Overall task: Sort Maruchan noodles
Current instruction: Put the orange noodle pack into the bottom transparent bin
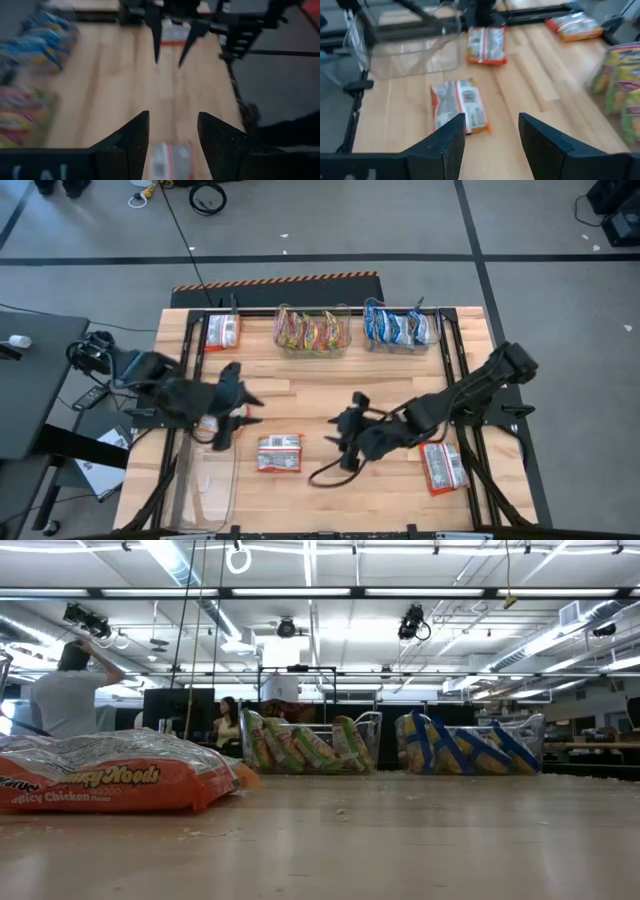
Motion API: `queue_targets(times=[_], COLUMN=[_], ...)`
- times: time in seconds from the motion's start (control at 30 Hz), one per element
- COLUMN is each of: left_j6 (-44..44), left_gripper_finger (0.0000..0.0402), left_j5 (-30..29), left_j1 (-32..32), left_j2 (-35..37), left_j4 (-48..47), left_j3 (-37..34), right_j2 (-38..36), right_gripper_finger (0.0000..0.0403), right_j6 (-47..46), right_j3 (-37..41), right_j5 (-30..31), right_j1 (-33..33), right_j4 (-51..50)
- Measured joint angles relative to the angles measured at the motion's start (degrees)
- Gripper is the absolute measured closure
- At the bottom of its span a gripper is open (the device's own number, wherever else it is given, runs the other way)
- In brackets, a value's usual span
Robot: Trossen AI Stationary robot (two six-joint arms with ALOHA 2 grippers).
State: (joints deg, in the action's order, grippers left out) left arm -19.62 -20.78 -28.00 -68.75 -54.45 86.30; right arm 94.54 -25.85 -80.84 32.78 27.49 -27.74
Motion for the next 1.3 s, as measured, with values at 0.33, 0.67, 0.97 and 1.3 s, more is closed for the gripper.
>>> queue_targets(times=[0.33, 0.67, 0.97, 1.3], left_j6=[-22.9, -29.6, -28.9, -10.2], left_gripper_finger=[0.0228, 0.0224, 0.0158, 0.0161], left_j5=[0.0, -5.0, 0.6, -0.4], left_j1=[-15.8, -19.1, -10.8, -10.2], left_j2=[2.8, -0.4, -6.6, -24.2], left_j4=[-1.5, 10.1, 12.1, 18.2], left_j3=[-11.8, -24.7, -26.5, -23.8], right_j2=[11.2, 18.8, 21.5, 12.0], right_gripper_finger=[0.0213, 0.0208, 0.0153, 0.0131], right_j6=[0.3, 4.6, 4.2, 4.8], right_j3=[-9.8, -9.5, -9.4, -9.4], right_j5=[-4.2, -9.9, -10.4, -4.4], right_j1=[0.2, 0.7, 0.8, 1.4], right_j4=[-6.5, -6.1, -4.2, -16.0])
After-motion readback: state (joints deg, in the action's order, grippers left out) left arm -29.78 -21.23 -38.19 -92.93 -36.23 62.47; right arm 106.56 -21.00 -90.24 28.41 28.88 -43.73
